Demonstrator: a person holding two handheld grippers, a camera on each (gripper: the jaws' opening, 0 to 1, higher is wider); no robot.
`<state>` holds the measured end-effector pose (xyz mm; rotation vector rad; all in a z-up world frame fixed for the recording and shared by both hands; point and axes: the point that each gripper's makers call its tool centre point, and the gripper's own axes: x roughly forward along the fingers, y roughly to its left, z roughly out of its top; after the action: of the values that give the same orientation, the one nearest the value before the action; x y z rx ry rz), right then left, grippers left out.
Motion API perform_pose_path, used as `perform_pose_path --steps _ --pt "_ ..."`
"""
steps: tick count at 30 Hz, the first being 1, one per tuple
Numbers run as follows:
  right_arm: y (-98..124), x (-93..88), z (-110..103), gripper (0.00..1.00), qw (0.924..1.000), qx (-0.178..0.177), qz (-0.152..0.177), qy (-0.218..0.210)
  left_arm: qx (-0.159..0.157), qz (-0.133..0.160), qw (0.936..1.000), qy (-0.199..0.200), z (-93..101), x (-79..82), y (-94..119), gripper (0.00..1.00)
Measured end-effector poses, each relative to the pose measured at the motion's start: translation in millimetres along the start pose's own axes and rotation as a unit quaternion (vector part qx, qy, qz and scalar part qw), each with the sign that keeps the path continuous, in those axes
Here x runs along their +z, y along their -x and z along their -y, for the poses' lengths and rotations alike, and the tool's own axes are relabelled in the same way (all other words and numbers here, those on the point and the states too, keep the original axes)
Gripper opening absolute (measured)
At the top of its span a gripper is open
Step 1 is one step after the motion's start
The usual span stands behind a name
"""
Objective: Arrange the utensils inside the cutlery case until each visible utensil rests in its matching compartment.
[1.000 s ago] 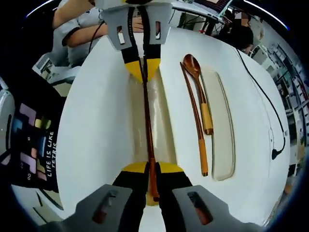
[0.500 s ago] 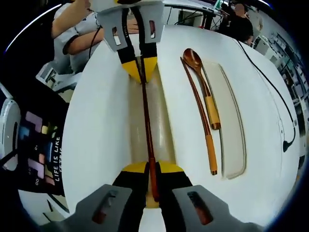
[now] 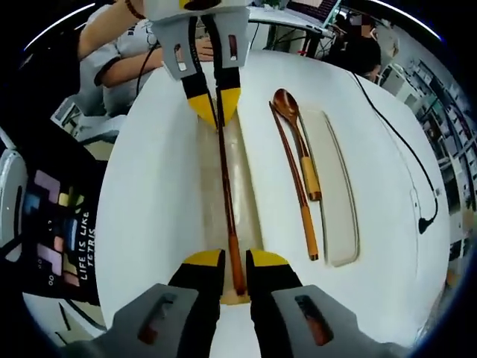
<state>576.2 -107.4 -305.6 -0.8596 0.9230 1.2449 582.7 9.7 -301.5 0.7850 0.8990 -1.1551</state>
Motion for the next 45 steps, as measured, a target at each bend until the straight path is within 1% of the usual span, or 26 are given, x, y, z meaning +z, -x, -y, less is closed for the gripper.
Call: perform_pose_path --steps 1,3,6,10,12,14,15,17,22,23,25,26,27,28,29,30,31,34,38,41,42,44,45 --pt "4 -0.1 0 0.11 1.0 -0.004 -0.002 0.005 -0.005 -0.001 1.0 0.002 1.9 0.6 4 0.08" --pt "11 1.6 0 0.11 0.9999 -0.012 0.0 0.008 0.005 0.005 0.9999 0.008 1.2 3.8 8 0.07" --pt "23 6.6 -1 0.11 0.9996 -0.027 0.007 0.009 0.015 0.008 0.9998 -0.007 4.4 5.5 15 0.08" --pt "31 8.8 -2 0.12 0.9988 -0.044 0.009 0.016 0.03 0.01 0.9994 -0.015 5.2 6.6 21 0.08" --pt "34 9.5 -2 0.12 0.9985 -0.05 0.01 0.018 0.049 0.005 0.9984 -0.029 1.8 6.9 25 0.08" --pt "37 9.7 -2 0.13 0.9982 -0.055 0.008 0.022 0.07 -0.005 0.9959 -0.057 -4.8 6.1 29 0.08" --pt "40 10.3 1 0.13 0.9976 -0.062 0.008 0.028 0.076 -0.011 0.9949 -0.066 -5.2 4.9 31 0.08" --pt "44 12.4 3 0.14 0.9967 -0.071 0.009 0.038 0.081 -0.015 0.9945 -0.065 -4.1 4.5 32 0.08" --pt "47 18.5 15 0.16 0.994 -0.096 0.011 0.051 0.095 -0.01 0.9933 -0.065 -14.7 12.7 34 0.08" --pt "47 20.1 17 0.16 0.9938 -0.097 0.012 0.052 0.096 -0.009 0.9932 -0.065 -19.8 14.3 33 0.09" --pt "45 22.2 21 0.16 0.9934 -0.1 0.013 0.055 0.099 -0.014 0.9927 -0.068 -25.0 15.5 29 0.12" --pt "43 23.0 22 0.17 0.9932 -0.1 0.012 0.058 0.105 -0.017 0.9921 -0.067 -28.9 15.8 27 0.15" --pt "42 23.4 24 0.17 0.9929 -0.102 0.01 0.061 0.112 -0.025 0.9917 -0.058 -33.8 14.9 26 0.17" --pt "41 23.1 26 0.17 0.9922 -0.104 0.007 0.069 0.111 -0.026 0.9918 -0.059 -35.0 15.5 24 0.15" --pt "41 23.0 29 0.18 0.9906 -0.107 0.003 0.085 0.108 -0.028 0.9919 -0.061 -35.4 15.4 23 0.15" --pt "39 22.2 34 0.18 0.986 -0.118 -0.005 0.117 0.105 -0.027 0.9921 -0.063 -37.1 17.0 20 0.15" --pt "37 21.9 34 0.18 0.9873 -0.115 -0.004 0.109 0.102 -0.025 0.9923 -0.065 -39.3 18.7 18 0.15" --pt "28 24.3 44 0.19 0.9893 -0.108 0.003 0.098 0.094 -0.024 0.9929 -0.068 -46.4 21.8 10 0.15" --pt "16 22.7 55 0.2 0.989 -0.107 -0.003 0.103 0.082 -0.039 0.9937 -0.066 -52.4 17.4 -2 0.15" --pt "5 19.7 62 0.2 0.9912 -0.098 -0.002 0.088 0.077 -0.046 0.9939 -0.065 -56.7 13.1 -9 0.15" --pt "2 17.9 63 0.2 0.9914 -0.096 -0.003 0.089 0.076 -0.049 0.9938 -0.066 -58.8 11.3 -12 0.15" --pt "-2 11.8 64 0.2 0.99 -0.091 -0.014 0.108 0.076 -0.054 0.9934 -0.067 -64.2 8.2 -15 0.15" --pt "-4 9.6 66 0.2 0.9899 -0.091 -0.016 0.107 0.076 -0.055 0.9934 -0.066 -65.6 7.5 -16 0.15"
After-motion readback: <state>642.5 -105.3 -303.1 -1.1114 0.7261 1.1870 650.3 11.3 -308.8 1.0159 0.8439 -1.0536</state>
